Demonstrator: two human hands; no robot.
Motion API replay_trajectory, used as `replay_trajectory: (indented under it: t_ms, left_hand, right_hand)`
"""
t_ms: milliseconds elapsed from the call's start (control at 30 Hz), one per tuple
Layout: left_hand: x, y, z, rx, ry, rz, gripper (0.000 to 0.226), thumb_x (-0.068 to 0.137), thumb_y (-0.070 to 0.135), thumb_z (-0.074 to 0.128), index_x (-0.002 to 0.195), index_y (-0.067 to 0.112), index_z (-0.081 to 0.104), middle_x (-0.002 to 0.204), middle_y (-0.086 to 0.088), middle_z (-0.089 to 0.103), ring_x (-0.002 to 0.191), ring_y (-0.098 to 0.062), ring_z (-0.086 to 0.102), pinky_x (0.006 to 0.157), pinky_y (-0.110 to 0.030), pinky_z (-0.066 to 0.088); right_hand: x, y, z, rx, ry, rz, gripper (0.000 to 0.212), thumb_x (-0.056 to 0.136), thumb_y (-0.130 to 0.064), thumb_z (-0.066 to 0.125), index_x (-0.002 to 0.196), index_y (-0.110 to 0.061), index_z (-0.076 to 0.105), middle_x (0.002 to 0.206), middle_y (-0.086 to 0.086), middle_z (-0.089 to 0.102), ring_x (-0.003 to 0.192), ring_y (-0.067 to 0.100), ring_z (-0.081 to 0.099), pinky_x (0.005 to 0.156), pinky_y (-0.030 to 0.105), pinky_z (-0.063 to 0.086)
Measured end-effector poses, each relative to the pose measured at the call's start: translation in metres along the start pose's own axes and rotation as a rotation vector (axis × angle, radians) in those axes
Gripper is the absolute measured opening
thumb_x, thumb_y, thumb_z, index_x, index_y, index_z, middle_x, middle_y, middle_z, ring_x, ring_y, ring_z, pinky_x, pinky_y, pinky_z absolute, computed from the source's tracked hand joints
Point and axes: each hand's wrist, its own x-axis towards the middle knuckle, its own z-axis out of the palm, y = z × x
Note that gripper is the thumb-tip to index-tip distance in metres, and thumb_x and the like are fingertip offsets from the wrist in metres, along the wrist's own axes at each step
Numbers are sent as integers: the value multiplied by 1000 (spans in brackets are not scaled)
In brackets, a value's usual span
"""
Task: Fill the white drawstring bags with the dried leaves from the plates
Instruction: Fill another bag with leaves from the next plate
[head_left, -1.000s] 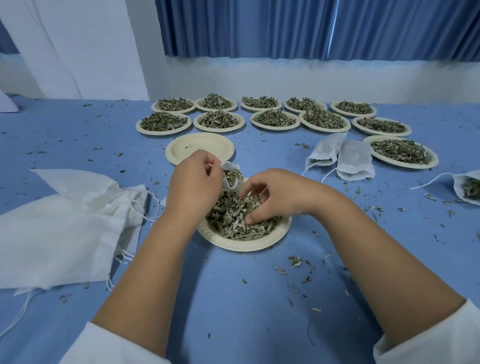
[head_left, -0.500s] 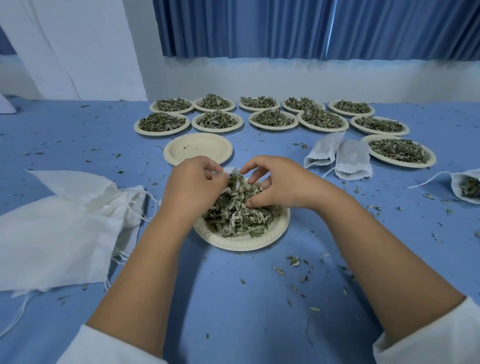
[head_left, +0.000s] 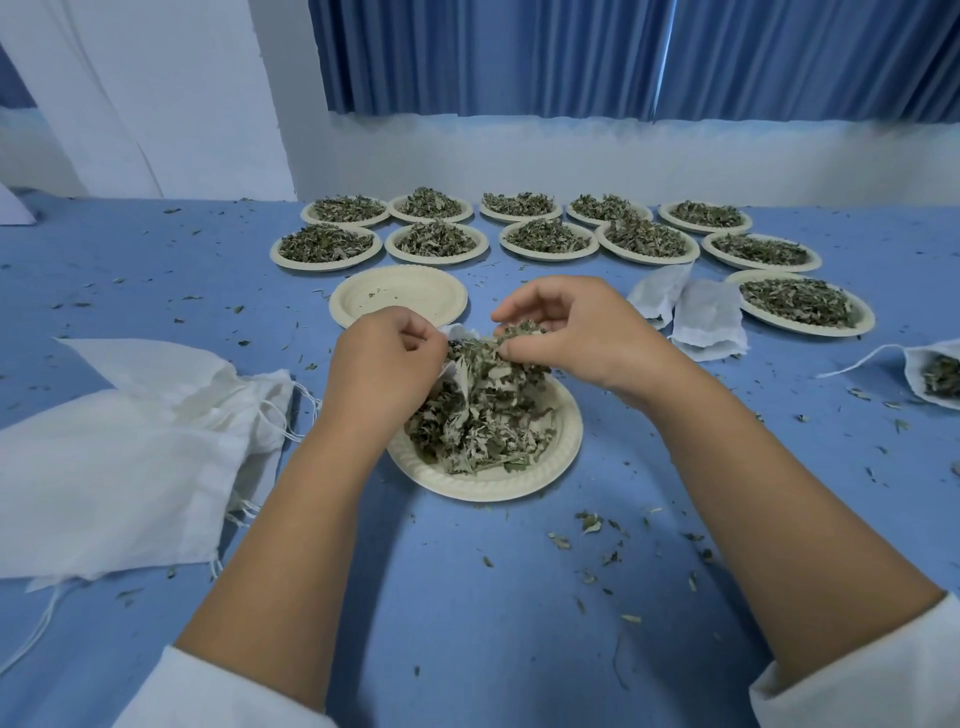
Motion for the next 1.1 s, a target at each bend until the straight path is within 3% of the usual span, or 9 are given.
replay_trajectory:
  t_ms: [133, 233, 300, 400, 567, 733, 833, 967, 1100]
  left_hand:
    - [-2, 1, 0, -66, -30, -3, 12, 88, 24, 62, 79, 23, 68, 66, 12, 64, 57, 14, 53, 45, -2, 35]
    - [-2, 4, 2, -127, -50, -26, 11, 88, 22, 62, 80, 21, 69, 67, 7, 64, 52, 8, 52, 45, -4, 37]
    - [-2, 5, 2, -177, -58, -47, 12, 88, 18, 62, 78, 21, 69, 67, 5, 66, 54, 3, 53, 55, -11, 44]
    - [-2, 7, 2, -257, -49, -80, 12, 87, 15, 61, 79, 18, 70, 70, 2, 68, 59, -3, 57, 62, -20, 49]
    - [-2, 9, 1, -304, 3, -96, 11, 89, 18, 63, 81, 17, 71, 78, -6, 71, 55, 1, 55, 51, -11, 44]
    - [-4, 10, 2, -296, -10, -85, 11, 88, 16, 61, 86, 15, 71, 84, -8, 73, 64, -5, 60, 58, -16, 50]
    - [-6, 12, 3, -286, -60, -69, 11, 89, 15, 60, 83, 18, 70, 65, 3, 70, 62, -5, 65, 62, -20, 52]
    - [-9, 14, 6, -288, -120, -38, 12, 91, 18, 59, 83, 21, 68, 56, 7, 65, 58, -5, 64, 60, -24, 48]
    - [-8, 14, 5, -294, -105, -35, 15, 91, 15, 59, 80, 22, 67, 57, 6, 66, 55, -4, 61, 61, -24, 49]
  right_hand:
    - [3, 2, -2, 193, 111, 5, 22, 77, -5, 79, 87, -22, 71, 88, -5, 74, 79, 7, 67, 75, 22, 55]
    - [4, 2, 3, 333, 170, 35, 19, 78, -7, 79, 87, -21, 71, 82, -6, 73, 72, 3, 65, 62, 13, 48]
    - [4, 3, 7, 367, 163, 41, 19, 78, -4, 78, 87, -19, 71, 77, -9, 72, 69, 1, 65, 60, 11, 47]
    - [2, 4, 13, 268, 135, 31, 20, 78, -3, 78, 84, -21, 71, 75, -11, 71, 66, -3, 63, 63, 11, 48]
    - [2, 5, 14, 93, 165, 68, 18, 77, -7, 78, 78, -23, 70, 78, -4, 70, 53, -5, 52, 55, 8, 43]
    - [2, 5, 17, 27, 148, 87, 13, 76, -8, 78, 81, -19, 73, 91, 7, 74, 72, 9, 60, 71, 26, 54]
    - [3, 6, 20, 29, 166, 71, 16, 76, -12, 80, 81, -23, 70, 85, -3, 70, 62, -3, 53, 64, 18, 46]
    - [5, 8, 25, 31, 258, 45, 23, 73, -21, 85, 83, -24, 64, 81, -16, 61, 71, -7, 53, 62, 5, 39]
    - [6, 11, 34, 59, 286, 48, 30, 69, -20, 87, 75, -22, 57, 67, -11, 55, 51, -5, 46, 51, 8, 38]
